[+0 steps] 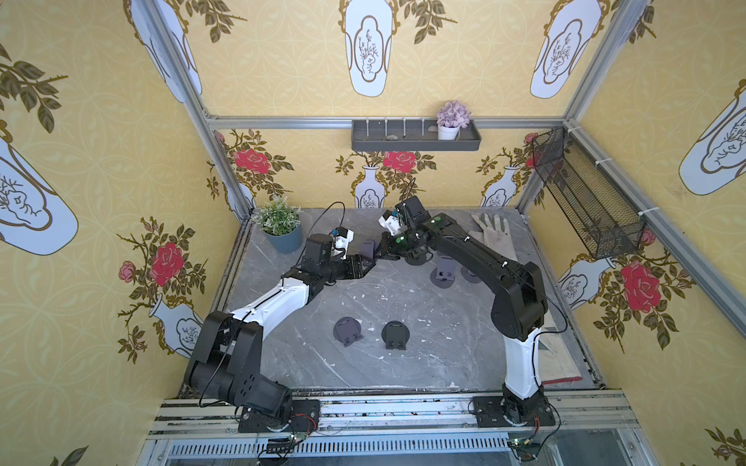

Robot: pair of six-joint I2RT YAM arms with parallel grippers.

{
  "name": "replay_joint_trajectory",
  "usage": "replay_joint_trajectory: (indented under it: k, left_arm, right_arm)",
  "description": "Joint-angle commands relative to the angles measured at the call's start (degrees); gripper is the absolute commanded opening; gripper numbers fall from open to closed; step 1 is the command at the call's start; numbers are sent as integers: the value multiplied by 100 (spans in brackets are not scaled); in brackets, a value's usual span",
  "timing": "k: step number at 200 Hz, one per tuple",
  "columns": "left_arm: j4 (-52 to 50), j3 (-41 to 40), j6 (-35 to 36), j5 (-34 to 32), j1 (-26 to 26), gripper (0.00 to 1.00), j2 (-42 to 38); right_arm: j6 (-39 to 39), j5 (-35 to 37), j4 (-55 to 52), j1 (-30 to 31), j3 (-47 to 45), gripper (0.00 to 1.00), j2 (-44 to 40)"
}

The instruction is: Open the phone stand

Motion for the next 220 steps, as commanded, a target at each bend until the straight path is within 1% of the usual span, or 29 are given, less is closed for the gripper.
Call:
replay_joint_trajectory:
  k: [1, 24, 76, 98, 126, 134, 141, 146, 152, 161, 162, 193, 220]
  left_arm:
    - [64, 79, 401, 472, -16, 21, -10]
    - [-31, 62, 502, 446, -16, 17, -39]
    - [-80, 70, 581, 489, -12, 17, -28]
    - [-55, 62, 577, 554, -14, 17, 3]
    - [44, 59, 518, 642, -16, 21, 77]
    - [73, 68, 498, 677, -16, 24, 97]
    - [74, 74, 488, 706, -16, 30, 118]
    - [78, 92, 487, 730, -16, 40, 134]
    - [62, 104, 503, 741, -16, 61, 145]
    - [14, 127, 532, 714, -16, 97, 157]
    - [11, 130, 541, 710, -16, 99, 160]
    - [20, 125, 662, 714, -16, 99, 92]
    - [269, 104, 594, 941, -17, 99, 118]
  right_arm:
    - [-391, 1382, -400, -52, 16, 0, -9]
    - [-526, 1893, -636, -100, -37, 0, -44]
    - [-723, 3029, -955, -144, -242, 0, -198]
    - [-777, 3098, -952, -162, -331, 0, -279]
    - [-948, 2730, -722, -78, -394, 0, -433]
    - [-1016, 2590, -654, -37, -393, 0, -464]
    - [-1064, 2494, -609, -9, -384, 0, -504]
    - [-1093, 2438, -579, 9, -384, 0, -524]
    - [-1133, 2371, -557, 21, -384, 0, -546]
    - [-1174, 2303, -530, 28, -398, 0, -591]
    - [-1178, 2296, -530, 23, -401, 0, -599]
    - [-1366, 2085, -444, 25, -575, 0, -747]
    - [-1522, 1945, -430, 44, -700, 0, -849]
